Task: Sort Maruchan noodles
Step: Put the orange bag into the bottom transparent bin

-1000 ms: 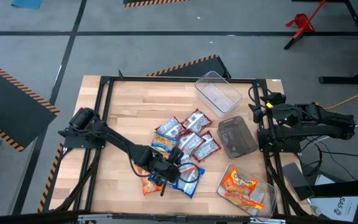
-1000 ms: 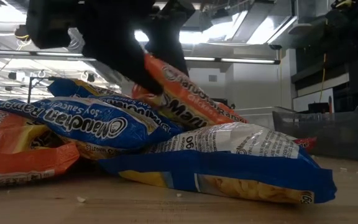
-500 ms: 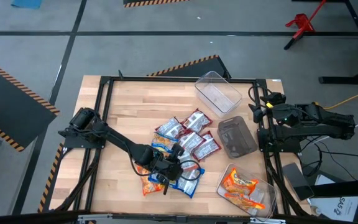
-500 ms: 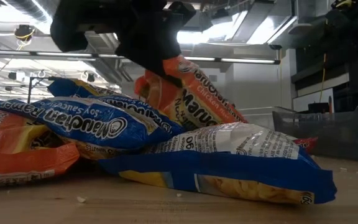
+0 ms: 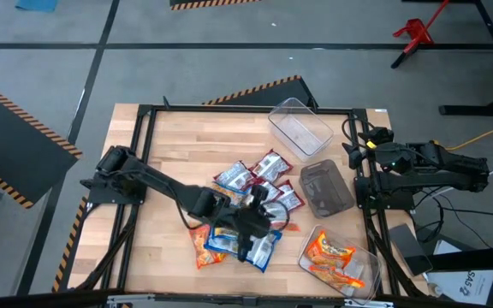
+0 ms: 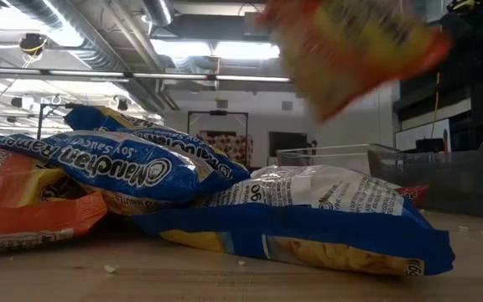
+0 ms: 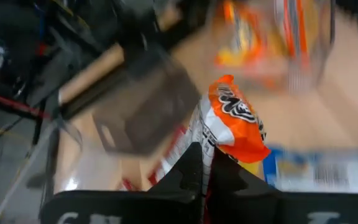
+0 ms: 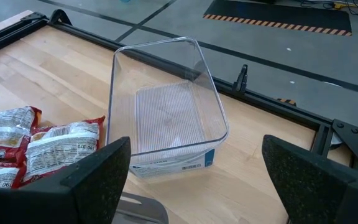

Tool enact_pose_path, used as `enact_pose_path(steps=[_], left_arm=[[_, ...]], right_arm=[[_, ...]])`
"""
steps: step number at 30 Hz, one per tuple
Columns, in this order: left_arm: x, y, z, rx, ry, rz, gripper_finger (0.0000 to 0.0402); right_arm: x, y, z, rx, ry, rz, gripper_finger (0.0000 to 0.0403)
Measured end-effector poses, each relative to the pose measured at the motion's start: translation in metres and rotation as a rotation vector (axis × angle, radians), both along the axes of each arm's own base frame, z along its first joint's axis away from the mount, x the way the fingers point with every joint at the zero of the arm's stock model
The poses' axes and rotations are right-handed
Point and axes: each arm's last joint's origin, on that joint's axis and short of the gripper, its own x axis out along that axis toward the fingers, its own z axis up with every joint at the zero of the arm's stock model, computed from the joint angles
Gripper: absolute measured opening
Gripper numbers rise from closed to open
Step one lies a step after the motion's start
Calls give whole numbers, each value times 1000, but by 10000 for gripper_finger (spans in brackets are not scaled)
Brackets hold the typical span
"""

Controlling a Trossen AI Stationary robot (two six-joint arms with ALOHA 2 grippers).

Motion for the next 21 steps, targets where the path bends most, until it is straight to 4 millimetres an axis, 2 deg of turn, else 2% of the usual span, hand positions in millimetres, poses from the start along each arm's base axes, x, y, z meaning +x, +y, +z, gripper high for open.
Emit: enact_pose_path(steps=[6,11,14,21], left_arm=[[17,13,46,-183,-222,-119,0],[30,26,56,-315,-358,-219,0],[44,33,56,-397,-460,-253,0],[73,35,24,-541,-523,-306,0]], right_arm=[[0,0,0,-1,0,-1,351],[0,0,0,-1,0,-1,351],[0,0,0,-5,1,-5,351],[0,0,0,-10,-1,-14,351]])
